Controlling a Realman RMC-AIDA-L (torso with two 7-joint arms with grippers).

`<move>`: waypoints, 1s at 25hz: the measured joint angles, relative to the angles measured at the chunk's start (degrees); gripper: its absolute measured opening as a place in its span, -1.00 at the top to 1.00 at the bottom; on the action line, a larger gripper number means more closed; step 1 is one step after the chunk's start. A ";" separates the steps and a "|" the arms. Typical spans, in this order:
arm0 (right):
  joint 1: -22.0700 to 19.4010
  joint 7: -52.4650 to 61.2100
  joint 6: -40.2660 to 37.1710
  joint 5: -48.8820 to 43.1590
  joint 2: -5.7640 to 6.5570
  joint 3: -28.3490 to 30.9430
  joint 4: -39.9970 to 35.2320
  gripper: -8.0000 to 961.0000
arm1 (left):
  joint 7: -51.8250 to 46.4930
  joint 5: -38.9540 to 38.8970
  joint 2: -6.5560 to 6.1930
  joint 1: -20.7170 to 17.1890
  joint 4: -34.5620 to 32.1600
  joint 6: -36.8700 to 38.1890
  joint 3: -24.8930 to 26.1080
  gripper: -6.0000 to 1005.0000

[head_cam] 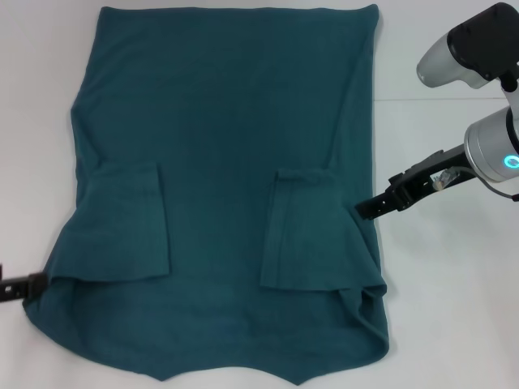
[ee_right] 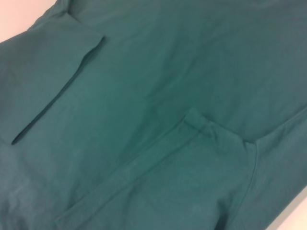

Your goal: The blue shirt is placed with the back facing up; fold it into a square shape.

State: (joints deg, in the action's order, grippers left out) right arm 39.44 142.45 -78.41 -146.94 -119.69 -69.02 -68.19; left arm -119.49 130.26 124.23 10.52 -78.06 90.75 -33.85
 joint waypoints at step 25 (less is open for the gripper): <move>-0.06 -0.20 -0.07 -0.02 -0.10 -0.63 0.30 -0.74 | -20.13 18.55 -0.19 7.46 5.39 -9.41 -12.34 -0.87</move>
State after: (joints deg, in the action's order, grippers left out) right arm 39.38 142.25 -78.48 -146.95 -119.79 -69.65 -67.89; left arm -139.62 148.81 124.04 17.98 -72.66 81.33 -46.19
